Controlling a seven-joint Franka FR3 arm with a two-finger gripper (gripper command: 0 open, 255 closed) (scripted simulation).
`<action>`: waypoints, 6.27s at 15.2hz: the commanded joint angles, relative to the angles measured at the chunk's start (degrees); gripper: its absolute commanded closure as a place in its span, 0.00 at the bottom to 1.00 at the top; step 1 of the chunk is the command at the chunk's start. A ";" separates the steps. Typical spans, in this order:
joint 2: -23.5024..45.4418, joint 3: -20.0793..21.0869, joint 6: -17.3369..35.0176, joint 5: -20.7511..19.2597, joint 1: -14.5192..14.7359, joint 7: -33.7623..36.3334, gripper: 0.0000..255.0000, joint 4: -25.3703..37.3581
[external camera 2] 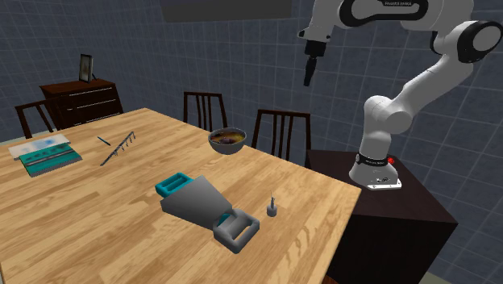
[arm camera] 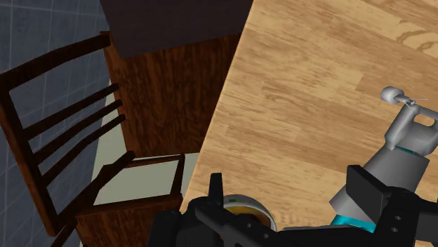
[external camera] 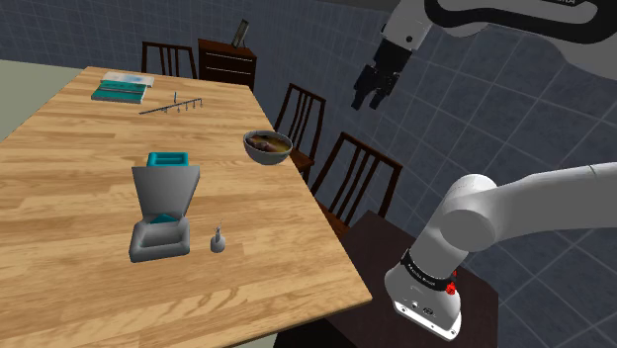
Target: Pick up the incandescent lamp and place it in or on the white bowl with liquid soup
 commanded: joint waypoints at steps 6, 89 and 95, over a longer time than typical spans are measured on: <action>4.61 4.63 5.88 2.49 2.13 4.18 0.00 -2.66; 55.17 26.90 21.27 -1.39 13.10 33.11 1.00 22.91; 53.37 26.99 16.96 -0.61 12.92 32.73 1.00 25.56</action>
